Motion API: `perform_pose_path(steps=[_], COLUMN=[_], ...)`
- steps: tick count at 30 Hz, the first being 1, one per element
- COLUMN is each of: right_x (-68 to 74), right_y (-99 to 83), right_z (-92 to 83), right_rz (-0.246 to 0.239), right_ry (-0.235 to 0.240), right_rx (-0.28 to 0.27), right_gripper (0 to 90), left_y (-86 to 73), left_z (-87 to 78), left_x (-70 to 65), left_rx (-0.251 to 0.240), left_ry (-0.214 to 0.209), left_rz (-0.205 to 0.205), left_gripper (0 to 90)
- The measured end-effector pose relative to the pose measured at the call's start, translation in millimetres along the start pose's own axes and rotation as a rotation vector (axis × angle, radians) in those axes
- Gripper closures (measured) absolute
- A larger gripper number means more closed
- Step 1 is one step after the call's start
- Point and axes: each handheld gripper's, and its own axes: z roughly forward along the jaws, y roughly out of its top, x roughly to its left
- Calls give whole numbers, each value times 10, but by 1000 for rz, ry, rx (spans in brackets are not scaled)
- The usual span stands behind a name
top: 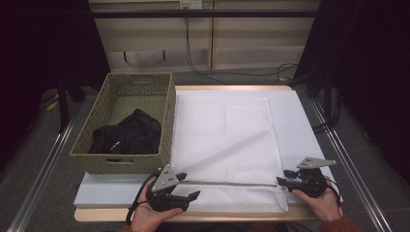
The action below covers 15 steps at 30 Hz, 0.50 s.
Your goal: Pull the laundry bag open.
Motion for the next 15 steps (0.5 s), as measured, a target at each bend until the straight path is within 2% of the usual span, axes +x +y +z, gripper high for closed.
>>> perform_pose_path(steps=[1,5,6,11,12,13,15], right_x=[22,35,35,41,41,40,31], right_y=[1,2,2,3,3,6,5], right_z=[6,3,3,17,17,24,26], right_rz=[-22,-20,-20,-31,-31,-17,25], right_ry=[-24,-36,-36,-27,-27,-7,15], right_rx=[1,6,6,-4,-4,-8,-8], right_gripper=[584,631,631,769,769,866,889], left_y=[1,0,0,-2,-2,-2,-2], left_z=[-13,-10,-10,3,3,-10,-11], left_x=[5,3,3,-11,-11,-10,-8], left_rx=[7,9,9,7,7,-3,-5], left_ry=[9,7,7,-4,-4,6,3], left_rz=[3,1,1,6,6,11,9], left_gripper=[287,287,287,289,299,311,312])
